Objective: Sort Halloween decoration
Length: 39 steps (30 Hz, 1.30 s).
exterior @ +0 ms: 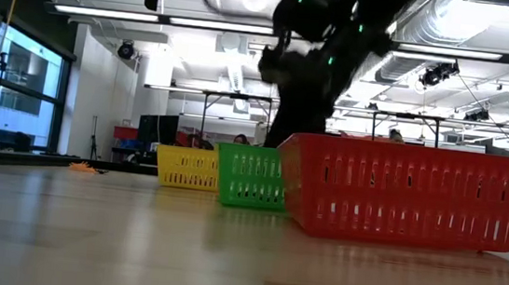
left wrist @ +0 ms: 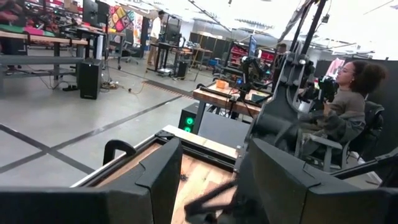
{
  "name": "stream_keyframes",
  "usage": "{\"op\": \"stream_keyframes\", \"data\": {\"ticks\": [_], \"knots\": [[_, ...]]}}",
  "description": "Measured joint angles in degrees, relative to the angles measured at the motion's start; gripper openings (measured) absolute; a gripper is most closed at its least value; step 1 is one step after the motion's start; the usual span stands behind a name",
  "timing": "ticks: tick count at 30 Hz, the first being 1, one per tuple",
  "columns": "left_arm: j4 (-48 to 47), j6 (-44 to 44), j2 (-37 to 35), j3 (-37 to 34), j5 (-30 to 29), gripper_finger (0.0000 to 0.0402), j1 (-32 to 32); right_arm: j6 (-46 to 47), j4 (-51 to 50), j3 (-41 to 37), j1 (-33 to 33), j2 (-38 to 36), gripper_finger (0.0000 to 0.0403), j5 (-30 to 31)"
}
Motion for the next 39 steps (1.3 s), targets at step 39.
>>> {"op": "stream_keyframes", "data": {"ticks": [39], "knots": [[-1.8,0.1,0.0,0.0,4.6,0.0179,-0.1,-4.5,40.9,-34.0,0.4,-53.7,0.0178,14.6]]}}
